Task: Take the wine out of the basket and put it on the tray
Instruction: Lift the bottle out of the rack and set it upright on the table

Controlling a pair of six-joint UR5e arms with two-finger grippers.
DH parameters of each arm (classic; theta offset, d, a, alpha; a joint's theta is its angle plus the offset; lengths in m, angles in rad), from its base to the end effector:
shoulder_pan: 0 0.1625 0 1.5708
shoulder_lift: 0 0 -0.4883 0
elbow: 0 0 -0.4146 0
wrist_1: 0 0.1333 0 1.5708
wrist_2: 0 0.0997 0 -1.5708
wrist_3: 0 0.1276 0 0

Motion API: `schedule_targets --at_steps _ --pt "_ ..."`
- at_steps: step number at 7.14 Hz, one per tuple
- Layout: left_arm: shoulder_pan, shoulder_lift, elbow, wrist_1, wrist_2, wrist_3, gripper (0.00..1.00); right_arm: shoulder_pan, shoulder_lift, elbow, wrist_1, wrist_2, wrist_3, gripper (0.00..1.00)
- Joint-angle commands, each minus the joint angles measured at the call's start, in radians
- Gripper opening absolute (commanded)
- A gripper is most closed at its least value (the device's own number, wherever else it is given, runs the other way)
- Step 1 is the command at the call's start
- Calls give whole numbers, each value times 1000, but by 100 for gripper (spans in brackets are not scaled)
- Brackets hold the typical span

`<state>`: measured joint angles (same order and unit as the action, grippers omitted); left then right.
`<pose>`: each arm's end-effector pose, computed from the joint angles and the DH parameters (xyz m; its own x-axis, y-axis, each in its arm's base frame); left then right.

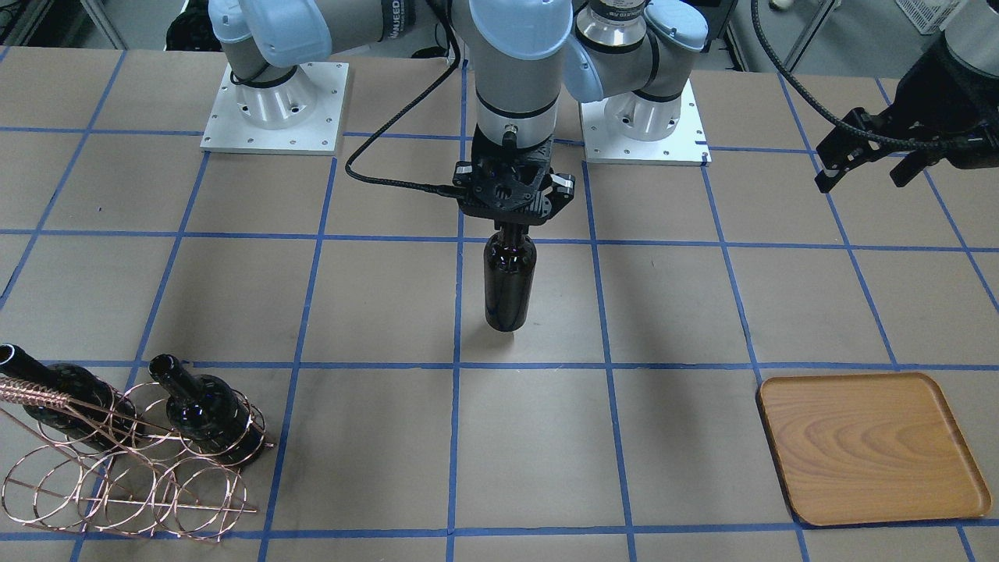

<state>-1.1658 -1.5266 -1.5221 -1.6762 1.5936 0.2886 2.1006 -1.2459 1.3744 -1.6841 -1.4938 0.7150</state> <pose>0.0730 -0.5011 0.5600 -0.9931 -0.1158 -0.0183 -0.1161 0.9931 0.0185 0.4595 -0.5013 0.4434 -0.9814 0.1860 -0.0481 0.1829 0.9812 0.0619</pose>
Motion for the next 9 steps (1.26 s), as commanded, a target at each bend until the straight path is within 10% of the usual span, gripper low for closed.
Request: schedule_targets --at_steps 1,3,4,5,9 --pt "30 -10 -1 0 -1 23 100 45 19 12 -13 6 65 0" --pt "35 -15 -1 -2 -1 21 100 59 19 46 -37 6 69 3" --pt "35 -17 -1 -2 -1 23 100 59 19 46 -40 3 52 75" --pt "35 -17 0 -2 -1 21 100 52 5 38 -51 3 52 95" --pt "-30 -4 6 -5 -17 -9 100 -294 -177 34 -37 -16 -385 100"
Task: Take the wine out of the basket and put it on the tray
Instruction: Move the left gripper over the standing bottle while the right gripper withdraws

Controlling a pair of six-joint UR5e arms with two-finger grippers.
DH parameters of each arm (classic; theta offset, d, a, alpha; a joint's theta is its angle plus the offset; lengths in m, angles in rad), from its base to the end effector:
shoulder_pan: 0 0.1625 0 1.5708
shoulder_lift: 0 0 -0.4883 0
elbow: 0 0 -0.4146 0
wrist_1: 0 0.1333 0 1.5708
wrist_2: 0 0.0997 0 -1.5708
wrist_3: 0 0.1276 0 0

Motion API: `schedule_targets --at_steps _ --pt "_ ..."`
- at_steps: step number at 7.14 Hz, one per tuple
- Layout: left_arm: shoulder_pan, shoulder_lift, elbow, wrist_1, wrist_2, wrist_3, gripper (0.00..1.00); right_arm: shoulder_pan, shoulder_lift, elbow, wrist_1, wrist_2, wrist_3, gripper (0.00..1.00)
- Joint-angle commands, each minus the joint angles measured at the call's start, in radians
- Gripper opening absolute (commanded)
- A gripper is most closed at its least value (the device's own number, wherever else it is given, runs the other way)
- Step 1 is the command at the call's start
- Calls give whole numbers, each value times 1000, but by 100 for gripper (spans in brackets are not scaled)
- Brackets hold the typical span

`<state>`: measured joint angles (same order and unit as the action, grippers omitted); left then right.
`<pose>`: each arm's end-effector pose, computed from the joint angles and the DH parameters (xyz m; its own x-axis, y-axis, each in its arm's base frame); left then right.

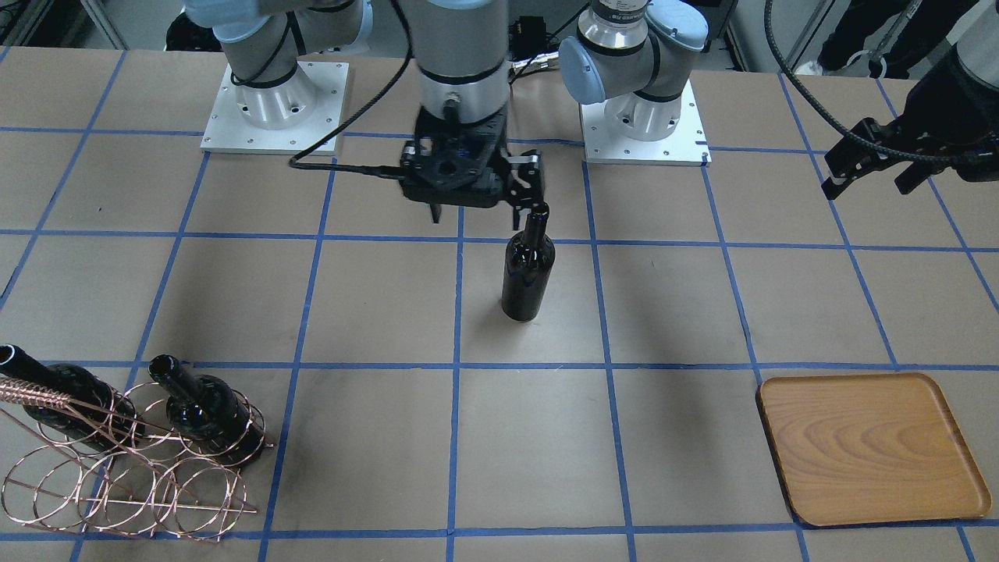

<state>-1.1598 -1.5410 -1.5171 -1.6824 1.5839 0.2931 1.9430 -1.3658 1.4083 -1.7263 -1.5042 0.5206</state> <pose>0.0770 -0.5061 0.5548 -0.9931 -0.1174 -0.0044 -0.1175 0.9926 0.0307 0.3601 -0.5325 0.5077 -0.9837 0.1395 -0.1134 0.1475 0.9869 -0.0649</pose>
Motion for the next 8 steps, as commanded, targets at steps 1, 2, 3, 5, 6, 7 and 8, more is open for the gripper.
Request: schedule_targets --at_steps 1,2,3,5,6,7,8 --pt "-141 12 11 6 -7 -69 100 -244 -73 1 5 -7 -326 100" --pt "-249 18 9 22 5 -144 100 -318 -72 6 2 -8 -388 100" --pt "-340 10 3 36 2 -238 100 -355 -70 15 -2 -10 -393 100" --pt "-485 -4 -5 49 2 -373 100 -361 -70 27 11 -36 -402 100" --pt "-544 -17 -30 50 -2 -438 100 -366 -70 52 11 -40 -405 100" --pt "-569 -31 -91 167 -10 -484 100 -371 -72 79 8 -36 -402 100" --pt "-574 -31 -125 197 -13 -529 100 -371 -75 86 5 -25 -402 100"
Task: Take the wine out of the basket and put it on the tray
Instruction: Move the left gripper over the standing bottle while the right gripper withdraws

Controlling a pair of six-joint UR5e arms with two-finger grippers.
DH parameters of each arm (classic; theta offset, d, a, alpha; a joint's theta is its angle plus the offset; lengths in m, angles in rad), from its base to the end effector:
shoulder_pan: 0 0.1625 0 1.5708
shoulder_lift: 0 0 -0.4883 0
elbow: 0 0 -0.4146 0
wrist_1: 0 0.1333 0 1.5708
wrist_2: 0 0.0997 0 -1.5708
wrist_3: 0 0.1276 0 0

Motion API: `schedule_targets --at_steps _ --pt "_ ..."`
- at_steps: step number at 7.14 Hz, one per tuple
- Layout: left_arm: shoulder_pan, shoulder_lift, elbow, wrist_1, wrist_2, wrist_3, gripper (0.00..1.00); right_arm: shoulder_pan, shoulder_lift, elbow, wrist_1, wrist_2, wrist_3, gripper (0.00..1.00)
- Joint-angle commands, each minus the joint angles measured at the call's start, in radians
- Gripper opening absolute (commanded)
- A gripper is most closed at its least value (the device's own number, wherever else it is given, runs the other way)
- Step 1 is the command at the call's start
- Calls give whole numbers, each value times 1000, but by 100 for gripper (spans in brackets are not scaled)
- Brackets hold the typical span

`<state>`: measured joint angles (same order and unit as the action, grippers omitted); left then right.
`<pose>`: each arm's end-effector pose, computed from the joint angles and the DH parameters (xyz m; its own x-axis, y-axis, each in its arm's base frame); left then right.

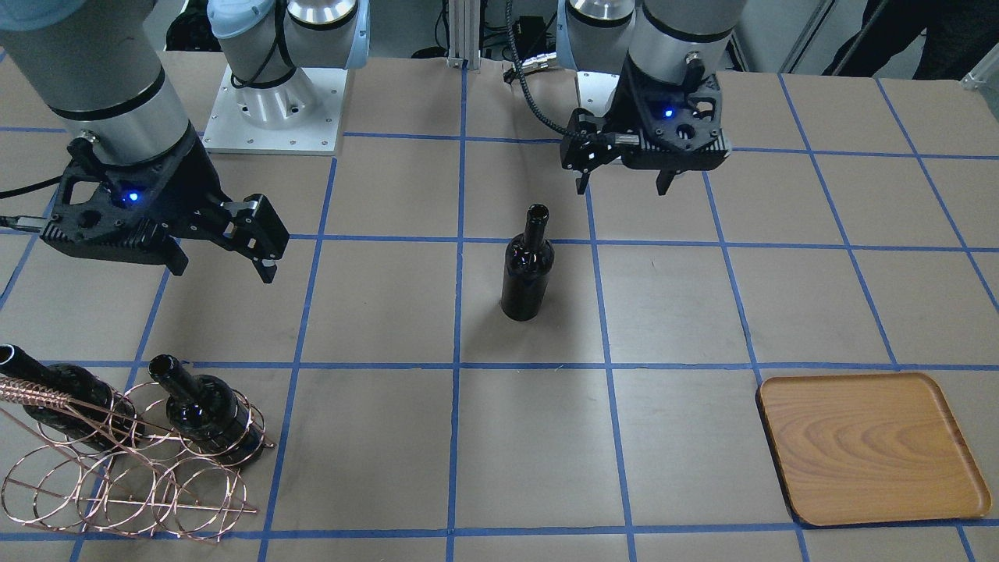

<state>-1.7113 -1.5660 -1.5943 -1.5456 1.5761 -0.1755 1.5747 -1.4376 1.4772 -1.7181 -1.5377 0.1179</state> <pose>-0.2031 -0.4891 0.5161 -0.9994 -0.0350 -0.0041 -0.0350 0.9994 -0.0073 0.1398 -0.5914 0.5140 -0.9929 0.1095 -0.0453 0.1137 0.9882 -0.1029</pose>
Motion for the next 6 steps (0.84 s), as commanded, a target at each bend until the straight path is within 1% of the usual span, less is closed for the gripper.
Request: schedule_targets --at_steps 1,2,3,4,5,6 --pt "-22 -8 -67 61 -13 -64 100 -4 -9 20 5 -2 -1 100" --pt "-22 -8 -75 59 -75 -88 100 -4 -14 20 17 -2 0 100" --pt "-24 -11 -76 59 -91 -110 100 -7 -18 18 29 -4 0 100" --pt "-51 -17 -87 59 -105 -113 100 -4 -30 18 31 -2 -1 100" --pt "-88 -31 -101 73 -102 -119 100 -4 -33 18 55 -4 0 100" --pt "-99 -46 -108 73 -100 -152 100 -2 -35 20 58 -7 3 100"
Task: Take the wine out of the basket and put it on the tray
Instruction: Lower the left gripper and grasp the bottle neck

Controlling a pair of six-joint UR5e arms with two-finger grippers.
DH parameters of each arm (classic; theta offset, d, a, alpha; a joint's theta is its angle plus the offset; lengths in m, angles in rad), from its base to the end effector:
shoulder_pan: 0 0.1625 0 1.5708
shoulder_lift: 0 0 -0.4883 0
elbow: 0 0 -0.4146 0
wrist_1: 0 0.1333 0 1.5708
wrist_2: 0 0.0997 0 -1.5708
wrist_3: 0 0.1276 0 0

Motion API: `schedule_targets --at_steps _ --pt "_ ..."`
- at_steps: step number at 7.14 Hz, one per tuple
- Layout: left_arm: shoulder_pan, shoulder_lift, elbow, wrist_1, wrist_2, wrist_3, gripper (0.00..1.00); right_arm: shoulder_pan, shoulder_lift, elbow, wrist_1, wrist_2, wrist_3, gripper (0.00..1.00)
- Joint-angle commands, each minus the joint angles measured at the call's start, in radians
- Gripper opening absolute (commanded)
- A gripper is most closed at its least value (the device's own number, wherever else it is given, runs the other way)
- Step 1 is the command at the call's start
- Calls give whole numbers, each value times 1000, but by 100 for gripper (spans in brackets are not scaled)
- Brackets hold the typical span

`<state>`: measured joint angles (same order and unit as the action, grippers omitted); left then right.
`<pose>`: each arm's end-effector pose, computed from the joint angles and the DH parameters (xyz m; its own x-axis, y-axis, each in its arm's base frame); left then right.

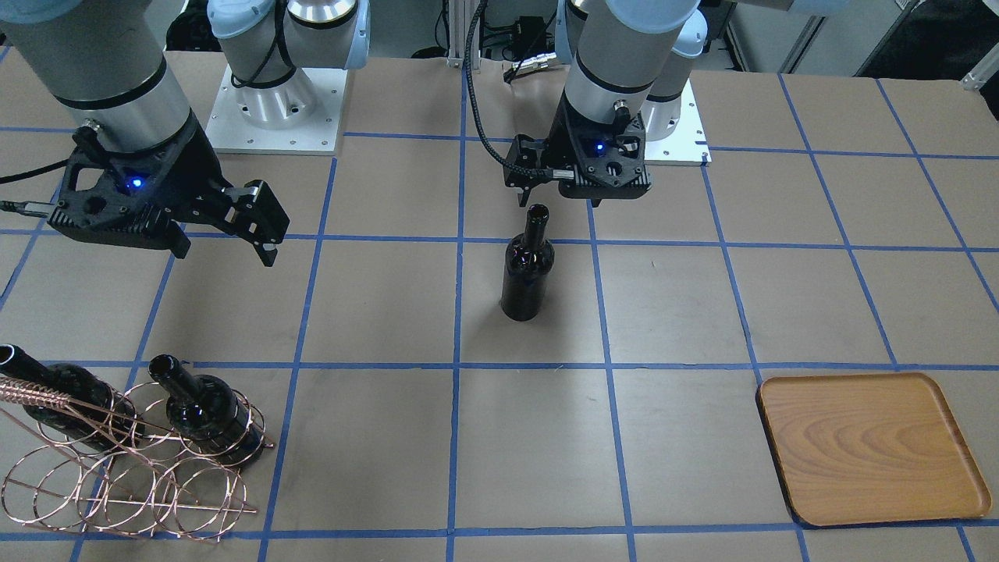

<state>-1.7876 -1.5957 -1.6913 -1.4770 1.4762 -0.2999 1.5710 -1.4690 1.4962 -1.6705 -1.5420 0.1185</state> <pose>-0.2528 -0.4721 0.4586 -0.9933 -0.0881 0.0749 -0.0823 0.9936 0.0772 0.1371 -0.5727 0.5170 -0.9926 0.1156 -0.0371 0.1180 0.9906 -0.0685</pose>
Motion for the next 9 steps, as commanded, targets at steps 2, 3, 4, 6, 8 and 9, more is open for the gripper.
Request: schedule_targets --at_steps 2,3,4,6,8,9 --pt "-24 -33 -13 12 4 -31 100 1 -11 1 14 -1 1 100" --pt "-22 -47 -16 24 7 -31 98 1 -14 3 14 2 1 100" --pt "-25 -58 -19 35 9 -36 95 1 -14 3 15 2 0 100" --pt "-24 -64 -25 47 9 -39 85 1 -16 3 14 5 -2 100" --pt "-24 -70 -27 47 9 -39 79 1 -16 3 17 2 0 100" --pt "-24 -72 -31 47 9 -39 76 1 -16 4 17 0 6 100"
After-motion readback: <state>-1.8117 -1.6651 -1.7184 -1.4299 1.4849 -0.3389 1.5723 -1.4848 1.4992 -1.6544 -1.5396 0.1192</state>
